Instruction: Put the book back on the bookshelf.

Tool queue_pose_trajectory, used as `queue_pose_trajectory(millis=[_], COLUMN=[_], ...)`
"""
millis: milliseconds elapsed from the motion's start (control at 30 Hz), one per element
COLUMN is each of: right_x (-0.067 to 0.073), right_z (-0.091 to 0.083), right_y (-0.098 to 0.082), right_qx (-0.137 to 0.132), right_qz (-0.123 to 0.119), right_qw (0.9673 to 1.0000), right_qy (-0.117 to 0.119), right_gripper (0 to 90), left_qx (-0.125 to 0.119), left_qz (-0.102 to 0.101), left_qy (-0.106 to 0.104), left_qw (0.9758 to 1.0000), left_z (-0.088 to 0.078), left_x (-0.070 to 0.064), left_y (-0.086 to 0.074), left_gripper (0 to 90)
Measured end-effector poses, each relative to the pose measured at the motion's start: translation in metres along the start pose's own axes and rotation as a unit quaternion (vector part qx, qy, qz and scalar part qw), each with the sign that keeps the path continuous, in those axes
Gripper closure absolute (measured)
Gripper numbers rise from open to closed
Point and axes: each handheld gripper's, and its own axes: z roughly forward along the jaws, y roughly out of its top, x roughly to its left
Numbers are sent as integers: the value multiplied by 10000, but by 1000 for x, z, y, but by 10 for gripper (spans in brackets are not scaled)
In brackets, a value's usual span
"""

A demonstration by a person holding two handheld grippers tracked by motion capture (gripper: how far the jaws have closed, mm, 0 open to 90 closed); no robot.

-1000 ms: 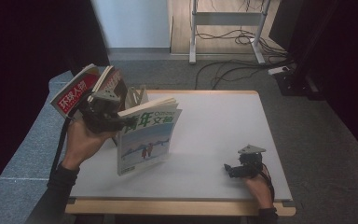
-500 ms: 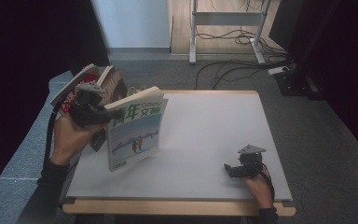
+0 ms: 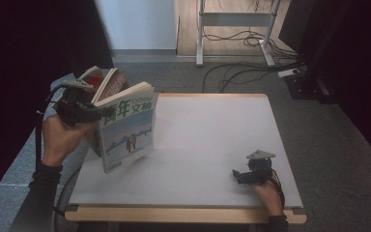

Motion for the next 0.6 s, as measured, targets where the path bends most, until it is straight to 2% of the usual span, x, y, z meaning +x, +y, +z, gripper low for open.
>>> queue_pose_trajectory(millis=[600], right_x=[0], right_z=[0], right_y=[0], right_qx=[0], right_qz=[3], right_qw=[10000], right_qy=[1], right_gripper=[0], left_qx=[-5], left_qz=[-428], left_qy=[345], left_qw=[9985], left_z=[0], left_x=[22], left_y=[1], left_gripper=[744])
